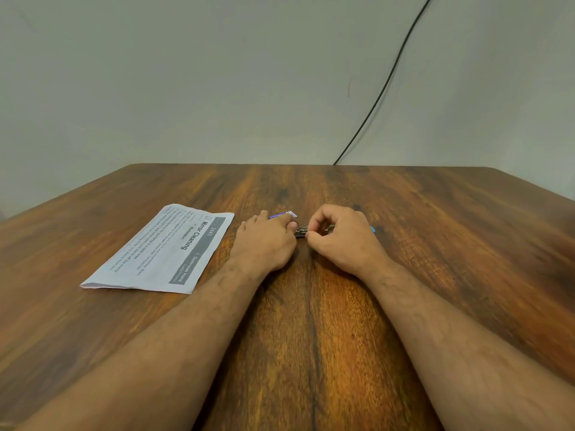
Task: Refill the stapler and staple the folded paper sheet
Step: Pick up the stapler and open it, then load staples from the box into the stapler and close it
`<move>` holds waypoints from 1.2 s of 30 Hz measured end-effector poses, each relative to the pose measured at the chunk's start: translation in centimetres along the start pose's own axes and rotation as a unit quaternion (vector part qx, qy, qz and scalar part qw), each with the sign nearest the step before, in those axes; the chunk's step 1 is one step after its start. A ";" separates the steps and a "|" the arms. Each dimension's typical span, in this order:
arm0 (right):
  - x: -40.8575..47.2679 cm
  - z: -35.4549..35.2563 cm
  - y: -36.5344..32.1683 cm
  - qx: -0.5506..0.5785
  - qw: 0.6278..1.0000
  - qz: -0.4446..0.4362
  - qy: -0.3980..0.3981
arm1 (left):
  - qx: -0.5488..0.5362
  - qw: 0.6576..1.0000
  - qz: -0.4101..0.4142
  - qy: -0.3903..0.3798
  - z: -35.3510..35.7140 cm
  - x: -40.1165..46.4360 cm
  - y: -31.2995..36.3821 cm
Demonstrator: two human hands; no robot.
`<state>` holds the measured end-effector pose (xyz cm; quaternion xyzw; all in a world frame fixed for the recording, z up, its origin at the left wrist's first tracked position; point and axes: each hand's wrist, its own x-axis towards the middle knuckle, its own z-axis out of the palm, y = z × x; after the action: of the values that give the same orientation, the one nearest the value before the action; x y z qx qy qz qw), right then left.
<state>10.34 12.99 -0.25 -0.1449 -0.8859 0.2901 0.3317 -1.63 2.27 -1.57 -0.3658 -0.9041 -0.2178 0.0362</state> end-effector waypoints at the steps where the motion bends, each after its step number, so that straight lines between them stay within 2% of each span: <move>1: 0.1 0.0 0.0 0.003 1.000 0.003 0.005 | -0.006 1.000 0.002 0.007 0.1 0.1 -0.1; 9: 0.0 0.0 0.0 0.015 0.998 0.005 -0.064 | -0.078 0.996 -0.006 0.049 -0.3 0.2 -0.3; 15: 0.3 0.2 0.1 -0.051 0.993 -0.015 -0.109 | -0.151 0.977 -0.013 0.147 -1.0 -0.4 -0.2; 17: 0.3 0.1 0.0 -0.061 0.991 -0.020 -0.119 | -0.163 0.974 -0.007 0.159 -1.2 -0.6 -0.1; 21: 0.2 0.0 -0.3 -0.053 0.991 -0.019 -0.118 | -0.175 0.972 -0.011 0.158 -1.6 -0.8 0.1; 25: 0.2 -0.2 0.0 -0.011 0.995 0.005 -0.096 | -0.228 0.951 -0.006 0.209 -1.8 -1.0 0.0; 28: 0.2 -0.4 0.0 0.091 0.994 0.045 -0.044 | -0.323 0.925 0.039 0.198 -1.8 -0.9 -0.3; 30: 0.2 -0.4 0.2 0.161 0.984 0.078 -0.015 | -0.402 0.895 0.076 0.177 -2.0 -1.2 -0.3; 32: 0.6 -0.4 0.7 0.186 0.976 0.109 0.010 | -0.450 0.875 0.097 0.147 -2.2 -1.6 -0.4; 36: 1.3 -0.5 1.2 0.201 0.965 0.164 0.033 | -0.485 0.866 0.102 0.060 -2.2 -1.6 -0.7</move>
<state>9.83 14.76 -0.01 -0.2282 -0.7620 0.5078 0.3309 -1.14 -0.12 -0.24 -0.4133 -0.6382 -0.6457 -0.0699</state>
